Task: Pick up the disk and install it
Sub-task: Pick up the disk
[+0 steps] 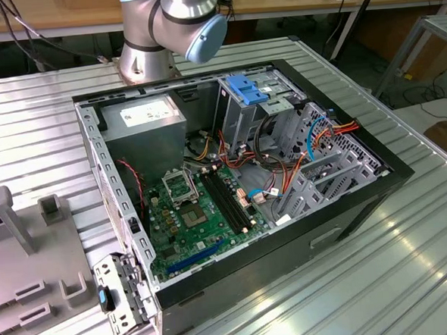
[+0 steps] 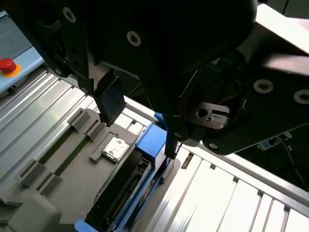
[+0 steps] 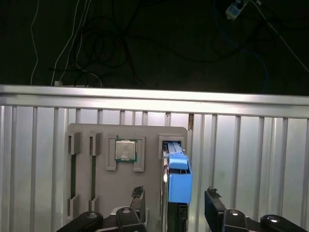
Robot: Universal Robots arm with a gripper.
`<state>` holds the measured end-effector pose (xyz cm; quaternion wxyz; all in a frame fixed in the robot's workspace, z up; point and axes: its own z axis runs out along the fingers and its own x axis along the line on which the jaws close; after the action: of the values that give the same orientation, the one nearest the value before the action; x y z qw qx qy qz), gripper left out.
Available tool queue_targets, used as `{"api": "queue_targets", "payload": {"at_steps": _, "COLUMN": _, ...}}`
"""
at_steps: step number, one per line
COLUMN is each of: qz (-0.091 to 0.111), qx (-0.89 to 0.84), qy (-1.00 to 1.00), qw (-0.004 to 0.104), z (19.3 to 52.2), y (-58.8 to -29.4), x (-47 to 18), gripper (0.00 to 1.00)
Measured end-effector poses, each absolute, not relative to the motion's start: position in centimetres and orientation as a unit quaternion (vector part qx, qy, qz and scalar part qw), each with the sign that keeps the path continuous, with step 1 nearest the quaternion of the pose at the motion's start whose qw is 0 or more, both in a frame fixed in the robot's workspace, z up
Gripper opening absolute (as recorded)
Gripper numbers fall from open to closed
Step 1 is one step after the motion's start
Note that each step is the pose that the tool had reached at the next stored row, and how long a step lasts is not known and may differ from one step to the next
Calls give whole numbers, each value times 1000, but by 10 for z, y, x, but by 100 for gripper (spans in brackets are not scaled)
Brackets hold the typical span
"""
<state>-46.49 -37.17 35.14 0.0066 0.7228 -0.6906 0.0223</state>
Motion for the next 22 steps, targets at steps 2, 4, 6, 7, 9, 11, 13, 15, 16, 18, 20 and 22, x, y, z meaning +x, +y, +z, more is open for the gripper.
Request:
{"api": "queue_targets", "payload": {"at_steps": 2, "qz": 21, "qx": 724, "qy": -690, "qw": 5, "z": 348, "y": -372, "x": -468, "gripper": 60}}
{"api": "queue_targets", "payload": {"at_steps": 4, "qz": 21, "qx": 738, "qy": -674, "qw": 4, "z": 345, "y": -372, "x": -468, "gripper": 60}}
{"api": "queue_targets", "payload": {"at_steps": 6, "qz": 21, "qx": 747, "qy": -664, "qw": 4, "z": 343, "y": -372, "x": -468, "gripper": 60}}
{"api": "queue_targets", "payload": {"at_steps": 7, "qz": 20, "qx": 748, "qy": -664, "qw": 3, "z": 340, "y": -372, "x": -468, "gripper": 60}}
{"api": "queue_targets", "payload": {"at_steps": 9, "qz": 20, "qx": 747, "qy": -664, "qw": 2, "z": 337, "y": -372, "x": -468, "gripper": 60}}
{"api": "queue_targets", "payload": {"at_steps": 11, "qz": 19, "qx": 744, "qy": -668, "qw": 2, "z": 333, "y": -372, "x": -468, "gripper": 60}}
{"api": "queue_targets", "payload": {"at_steps": 13, "qz": 19, "qx": 740, "qy": -672, "qw": 2, "z": 330, "y": -372, "x": -468, "gripper": 60}}
{"api": "queue_targets", "payload": {"at_steps": 15, "qz": 19, "qx": 740, "qy": -673, "qw": 2, "z": 329, "y": -372, "x": -468, "gripper": 60}}
{"api": "queue_targets", "payload": {"at_steps": 16, "qz": 19, "qx": 740, "qy": -673, "qw": 2, "z": 329, "y": -372, "x": -468, "gripper": 60}}
{"api": "queue_targets", "payload": {"at_steps": 18, "qz": 19, "qx": 740, "qy": -673, "qw": 2, "z": 329, "y": -372, "x": -468, "gripper": 60}}
{"api": "queue_targets", "payload": {"at_steps": 20, "qz": 19, "qx": 740, "qy": -673, "qw": 2, "z": 329, "y": -372, "x": -468, "gripper": 60}}
{"api": "queue_targets", "payload": {"at_steps": 22, "qz": 19, "qx": 740, "qy": -673, "qw": 2, "z": 329, "y": -372, "x": -468, "gripper": 60}}
